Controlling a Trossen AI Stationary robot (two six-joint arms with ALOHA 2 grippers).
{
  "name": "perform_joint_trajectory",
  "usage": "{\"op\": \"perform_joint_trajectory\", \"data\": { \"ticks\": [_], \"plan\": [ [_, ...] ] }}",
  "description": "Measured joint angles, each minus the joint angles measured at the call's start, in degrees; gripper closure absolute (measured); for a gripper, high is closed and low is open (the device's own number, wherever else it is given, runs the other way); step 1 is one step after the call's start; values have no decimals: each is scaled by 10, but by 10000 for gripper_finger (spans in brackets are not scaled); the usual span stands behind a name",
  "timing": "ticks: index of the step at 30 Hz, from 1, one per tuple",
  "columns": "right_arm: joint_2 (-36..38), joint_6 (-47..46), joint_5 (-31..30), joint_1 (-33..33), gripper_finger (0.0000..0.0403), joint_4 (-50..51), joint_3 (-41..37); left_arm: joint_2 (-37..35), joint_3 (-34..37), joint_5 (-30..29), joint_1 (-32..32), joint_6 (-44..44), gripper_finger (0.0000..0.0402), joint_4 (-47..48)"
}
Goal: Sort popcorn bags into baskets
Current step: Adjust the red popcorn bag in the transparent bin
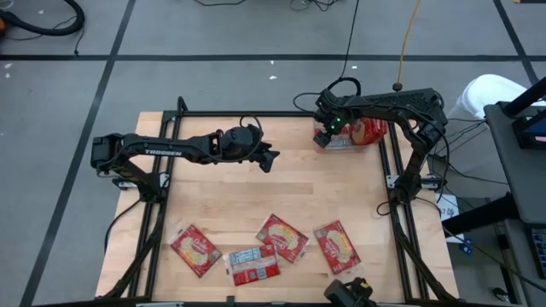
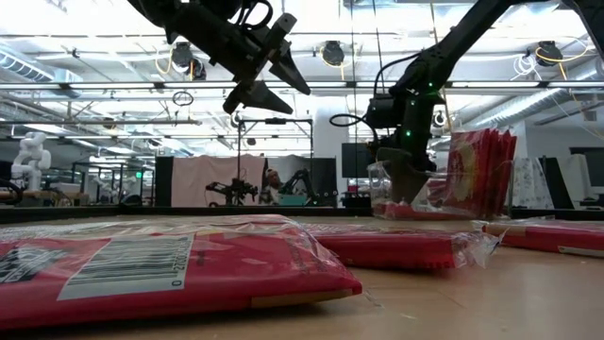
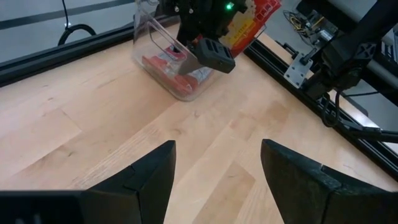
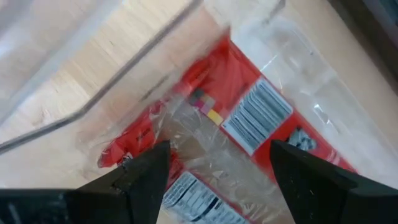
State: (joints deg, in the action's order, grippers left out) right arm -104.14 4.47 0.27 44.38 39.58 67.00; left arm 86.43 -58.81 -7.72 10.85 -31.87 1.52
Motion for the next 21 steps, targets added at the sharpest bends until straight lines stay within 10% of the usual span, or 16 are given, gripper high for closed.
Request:
{"op": "perform_joint_trajectory", "data": {
  "ticks": [8, 21],
  "plan": [
    [22, -144, 31, 7, 135, 9, -2, 0, 0, 2, 0, -3, 160, 0],
    [29, -113, 43, 17, 155, 3, -14, 0, 0, 3, 0, -3, 160, 0]
  ]
}}
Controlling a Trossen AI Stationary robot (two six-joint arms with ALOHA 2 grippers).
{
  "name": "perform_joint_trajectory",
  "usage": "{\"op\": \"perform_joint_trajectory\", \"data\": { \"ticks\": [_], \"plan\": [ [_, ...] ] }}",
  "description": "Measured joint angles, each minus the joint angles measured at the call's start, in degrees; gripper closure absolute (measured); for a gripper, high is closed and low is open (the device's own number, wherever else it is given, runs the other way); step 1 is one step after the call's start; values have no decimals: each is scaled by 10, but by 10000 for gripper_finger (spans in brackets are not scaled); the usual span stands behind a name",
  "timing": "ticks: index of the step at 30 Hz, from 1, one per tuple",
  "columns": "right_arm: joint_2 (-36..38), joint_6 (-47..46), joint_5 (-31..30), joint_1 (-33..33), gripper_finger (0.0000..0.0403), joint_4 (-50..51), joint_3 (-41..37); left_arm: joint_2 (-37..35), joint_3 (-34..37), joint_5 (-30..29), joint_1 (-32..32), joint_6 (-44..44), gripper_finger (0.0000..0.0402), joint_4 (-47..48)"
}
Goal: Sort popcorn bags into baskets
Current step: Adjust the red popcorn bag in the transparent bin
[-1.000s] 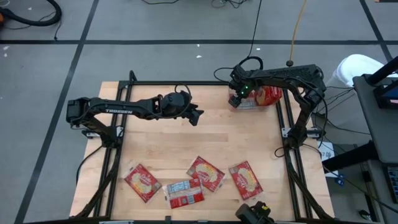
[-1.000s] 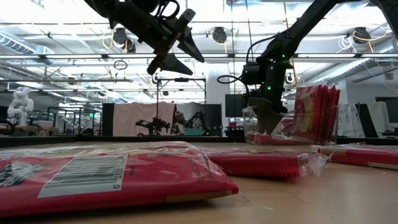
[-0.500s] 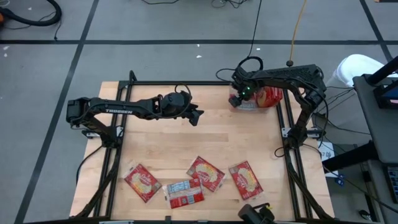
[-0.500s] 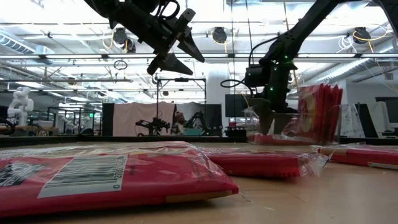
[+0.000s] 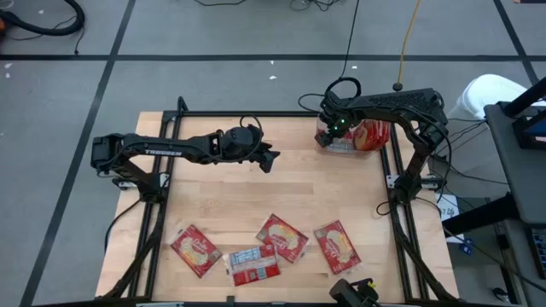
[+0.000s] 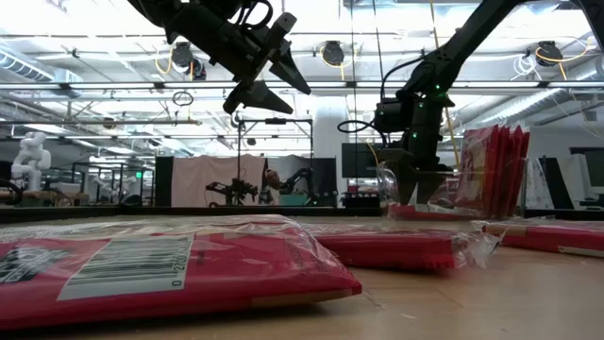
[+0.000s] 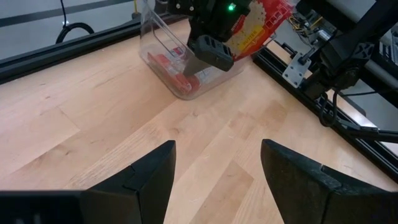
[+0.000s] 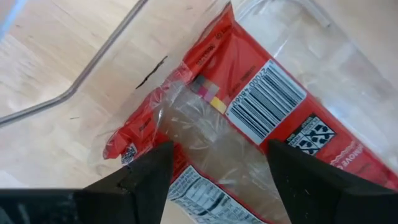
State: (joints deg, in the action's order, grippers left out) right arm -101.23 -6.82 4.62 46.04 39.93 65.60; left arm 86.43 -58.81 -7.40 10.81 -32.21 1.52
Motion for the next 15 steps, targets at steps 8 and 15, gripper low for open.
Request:
{"op": "perform_joint_trajectory", "data": {
  "ticks": [8, 15],
  "plan": [
    [2, 4, 7, 0, 189, -39, -55, 0, 0, 0, 0, 1, 160, 0],
    [2, 15, 6, 0, 292, -57, -67, 0, 0, 0, 0, 1, 160, 0]
  ]
}}
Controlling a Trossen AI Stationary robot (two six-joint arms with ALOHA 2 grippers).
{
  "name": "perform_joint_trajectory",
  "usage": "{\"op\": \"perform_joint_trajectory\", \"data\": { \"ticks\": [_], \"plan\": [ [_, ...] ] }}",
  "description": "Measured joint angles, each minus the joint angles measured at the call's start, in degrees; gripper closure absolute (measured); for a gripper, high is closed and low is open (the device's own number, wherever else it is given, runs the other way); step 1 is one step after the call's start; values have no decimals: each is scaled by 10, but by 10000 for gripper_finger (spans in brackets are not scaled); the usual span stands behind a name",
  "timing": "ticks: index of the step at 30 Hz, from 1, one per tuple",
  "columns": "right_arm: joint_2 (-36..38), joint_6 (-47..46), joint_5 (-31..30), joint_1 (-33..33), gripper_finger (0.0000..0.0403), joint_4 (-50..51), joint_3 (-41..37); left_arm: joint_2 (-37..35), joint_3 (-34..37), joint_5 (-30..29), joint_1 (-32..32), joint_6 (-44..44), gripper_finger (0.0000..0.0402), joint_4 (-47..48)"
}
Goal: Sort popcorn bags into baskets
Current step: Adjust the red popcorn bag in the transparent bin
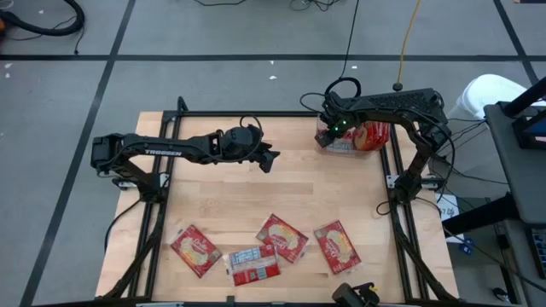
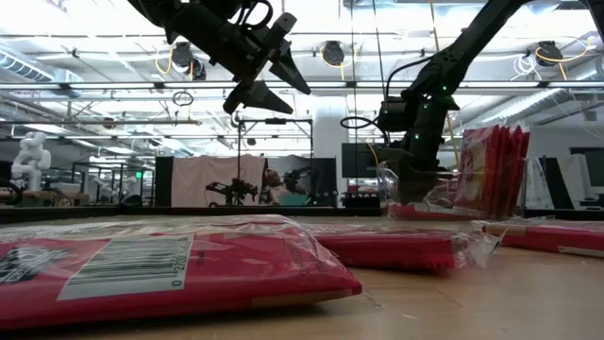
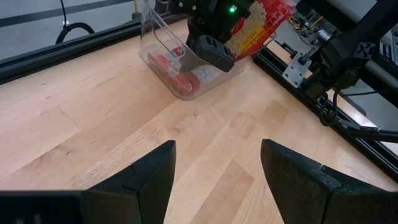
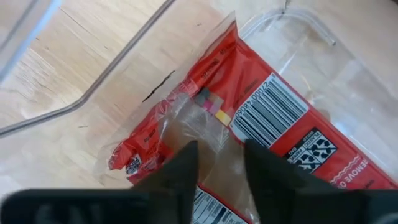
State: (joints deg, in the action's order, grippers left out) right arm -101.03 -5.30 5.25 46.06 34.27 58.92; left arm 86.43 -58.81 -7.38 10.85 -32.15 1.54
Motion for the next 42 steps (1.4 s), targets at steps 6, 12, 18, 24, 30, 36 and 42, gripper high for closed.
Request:
{"op": "perform_joint_trajectory", "data": {
  "ticks": [6, 12, 18, 24, 30, 36, 42],
  "plan": [
    [0, 9, 0, 0, 393, -10, 0, 0, 0, 0, 0, 0, 160, 0],
    [12, 0, 13, 1, 402, -17, 0, 0, 0, 0, 0, 0, 160, 0],
    [54, -9, 16, 1, 403, -21, -4, 0, 0, 0, 0, 0, 160, 0],
    [77, -13, 17, 2, 403, -17, -3, 0, 0, 0, 0, 1, 160, 0],
    [93, -13, 29, 2, 403, -17, -3, 0, 0, 0, 0, 1, 160, 0],
    [122, -13, 38, 2, 403, -17, -2, 0, 0, 0, 0, 0, 160, 0],
    [143, -9, 40, 3, 403, -5, -2, 0, 0, 0, 0, -1, 160, -10]
  ]
}}
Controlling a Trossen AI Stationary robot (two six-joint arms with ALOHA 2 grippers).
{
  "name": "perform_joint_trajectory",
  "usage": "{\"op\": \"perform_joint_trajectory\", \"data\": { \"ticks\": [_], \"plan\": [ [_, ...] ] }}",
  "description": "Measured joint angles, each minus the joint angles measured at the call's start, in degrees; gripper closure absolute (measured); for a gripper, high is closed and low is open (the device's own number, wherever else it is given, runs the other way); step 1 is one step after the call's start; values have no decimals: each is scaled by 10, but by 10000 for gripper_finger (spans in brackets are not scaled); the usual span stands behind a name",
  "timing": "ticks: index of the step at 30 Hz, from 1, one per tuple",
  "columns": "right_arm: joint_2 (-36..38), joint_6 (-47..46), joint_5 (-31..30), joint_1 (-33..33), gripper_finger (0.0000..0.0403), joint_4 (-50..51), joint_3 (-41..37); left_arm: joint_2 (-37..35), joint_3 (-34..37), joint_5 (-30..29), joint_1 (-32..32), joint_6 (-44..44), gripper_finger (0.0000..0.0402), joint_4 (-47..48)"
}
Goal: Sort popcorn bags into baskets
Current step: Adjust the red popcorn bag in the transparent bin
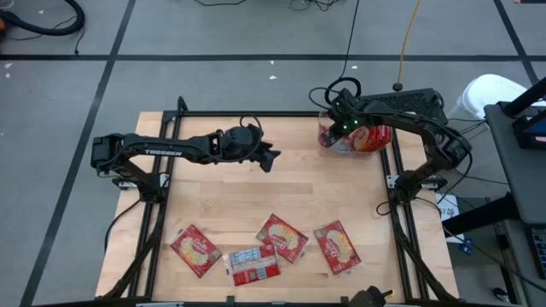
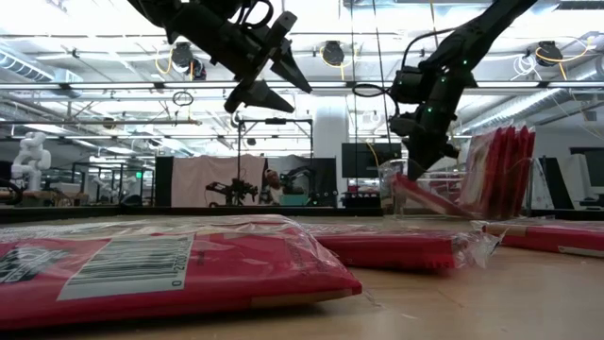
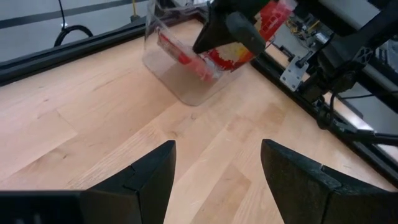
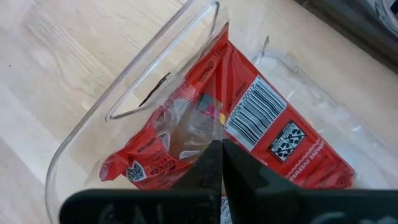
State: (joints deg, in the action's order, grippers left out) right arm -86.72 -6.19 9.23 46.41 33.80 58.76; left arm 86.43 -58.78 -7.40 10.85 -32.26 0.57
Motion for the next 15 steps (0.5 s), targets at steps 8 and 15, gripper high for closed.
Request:
{"op": "perform_joint_trajectory", "data": {
  "ticks": [8, 15],
  "plan": [
    [31, 13, 1, 5, 403, 15, 0, -5, -2, -1, 5, -26, 160, -59],
    [58, 13, 0, 27, 403, 56, 1, -6, -88, -4, 25, 49, 160, -15]
  ]
}}
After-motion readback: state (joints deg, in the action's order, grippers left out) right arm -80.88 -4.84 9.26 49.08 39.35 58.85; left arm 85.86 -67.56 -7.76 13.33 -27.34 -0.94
